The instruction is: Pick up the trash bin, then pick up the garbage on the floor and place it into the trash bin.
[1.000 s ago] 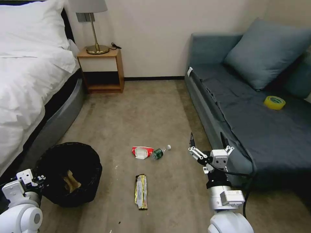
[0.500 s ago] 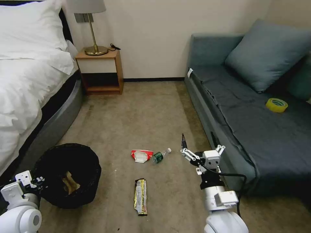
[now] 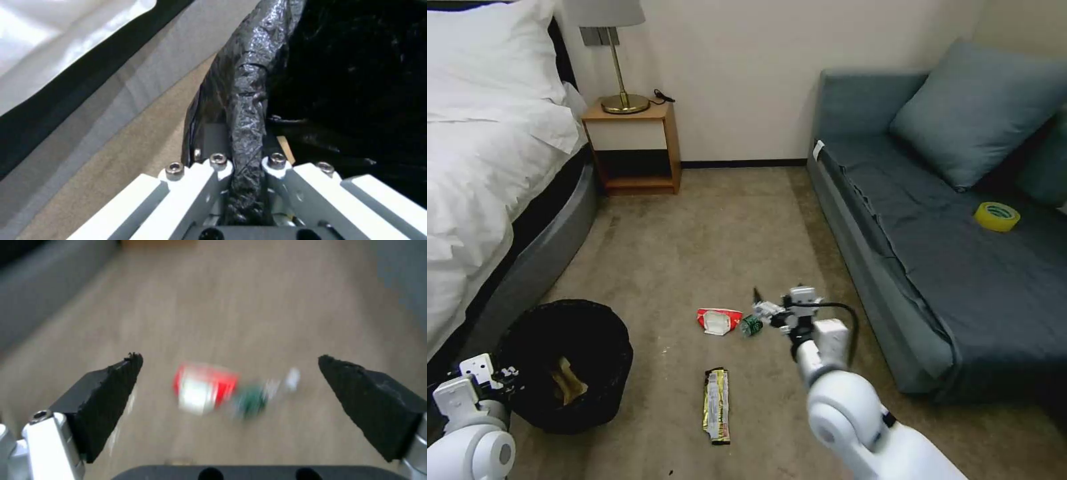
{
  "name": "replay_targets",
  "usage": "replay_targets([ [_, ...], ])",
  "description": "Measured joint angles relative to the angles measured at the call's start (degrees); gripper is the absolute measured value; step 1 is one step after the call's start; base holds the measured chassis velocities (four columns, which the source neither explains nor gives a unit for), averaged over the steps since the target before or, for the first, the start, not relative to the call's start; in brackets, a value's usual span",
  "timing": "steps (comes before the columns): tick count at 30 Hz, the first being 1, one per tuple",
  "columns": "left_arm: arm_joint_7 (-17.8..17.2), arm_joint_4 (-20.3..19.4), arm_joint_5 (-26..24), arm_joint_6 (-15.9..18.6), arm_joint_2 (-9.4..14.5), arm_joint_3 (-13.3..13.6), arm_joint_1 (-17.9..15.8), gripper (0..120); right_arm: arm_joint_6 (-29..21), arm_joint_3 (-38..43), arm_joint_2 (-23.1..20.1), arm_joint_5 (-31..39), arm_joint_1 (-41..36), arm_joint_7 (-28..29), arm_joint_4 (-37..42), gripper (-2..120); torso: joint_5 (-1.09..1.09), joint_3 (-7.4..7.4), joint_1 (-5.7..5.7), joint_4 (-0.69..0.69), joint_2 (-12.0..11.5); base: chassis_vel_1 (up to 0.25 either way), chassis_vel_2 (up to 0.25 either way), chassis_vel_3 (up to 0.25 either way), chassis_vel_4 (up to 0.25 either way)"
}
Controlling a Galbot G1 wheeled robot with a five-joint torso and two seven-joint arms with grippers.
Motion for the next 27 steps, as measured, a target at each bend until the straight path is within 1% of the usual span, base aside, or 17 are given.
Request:
replay_targets([
  [1, 0.0, 0.0, 0.0, 0.0, 0.0, 0.0, 0.0, 1, 0.0, 0.0, 0.0, 0.0, 0.0, 0.0, 0.0, 100, 0.00, 0.00, 0.00, 0.00, 0.0, 0.000, 0.000, 0.000, 0.000],
  [2, 0.0, 0.1, 0.2, 0.0, 0.1, 0.1, 0.0, 1, -2.0, -2.0, 1.0, 5.0, 2.1, 2.6, -2.7, 100, 0.01, 0.00, 0.00, -0.01, 0.0, 0.000, 0.000, 0.000, 0.000],
  [5, 0.0, 0.4, 0.6, 0.0, 0.3, 0.1, 0.1, 1, -4.8, -6.0, 2.9, 10.5, 5.5, 5.7, -7.4, 100, 0.00, 0.00, 0.00, 0.00, 0.0, 0.000, 0.000, 0.000, 0.000],
  [6, 0.0, 0.4, 0.6, 0.0, 0.3, 0.1, 0.1, 1, -4.8, -6.0, 2.9, 10.5, 5.5, 5.7, -7.4, 100, 0.00, 0.00, 0.00, 0.00, 0.0, 0.000, 0.000, 0.000, 0.000],
  [8, 0.0, 0.6, 0.8, -0.1, 0.3, 0.0, 0.2, 1, -6.2, -8.9, 4.2, 12.6, 7.3, 7.3, -10.8, 100, 0.00, 0.00, 0.00, 0.01, 0.0, 0.000, 0.000, 0.000, 0.000],
  [9, 0.0, 0.6, 0.8, -0.1, 0.3, 0.0, 0.2, 1, -6.2, -8.9, 4.2, 12.6, 7.3, 7.3, -10.8, 100, 0.00, 0.00, 0.00, 0.01, 0.0, 0.000, 0.000, 0.000, 0.000],
  [11, 0.0, 0.8, 0.9, -0.2, 0.3, -0.1, 0.2, 1, -6.6, -11.7, 4.9, 12.8, 8.6, 7.6, -14.5, 100, 0.00, 0.00, 0.00, 0.00, 0.0, 0.000, 0.000, 0.000, 0.000],
  [13, 0.0, 0.8, 0.9, -0.2, 0.3, -0.1, 0.2, 1, -6.7, -12.5, 5.1, 12.8, 9.0, 7.5, -15.5, 100, -0.01, 0.00, 0.00, -0.02, 0.0, 0.000, 0.000, 0.000, 0.000],
  [15, 0.0, 1.0, 0.9, -0.2, 0.6, -0.2, 0.1, 1, -7.0, -15.3, 5.3, 12.8, 10.7, 7.2, -19.1, 100, 0.01, 0.00, 0.00, -0.01, 0.0, 0.000, 0.000, 0.000, 0.000],
  [20, 0.0, 1.4, 0.9, -0.3, 0.7, -0.3, -0.1, 1, -7.4, -18.8, 5.5, 13.3, 13.0, 5.8, -22.8, 100, 0.00, 0.00, 0.00, 0.00, 0.0, 0.000, 0.000, 0.000, 0.000],
  [27, 0.0, 1.4, 0.7, -0.3, 1.0, -0.4, -0.2, 1, -7.3, -24.2, 8.0, 12.4, 15.3, 4.0, -29.5, 100, 0.00, 0.00, 0.00, -0.01, 0.0, 0.000, 0.000, 0.000, 0.000],
])
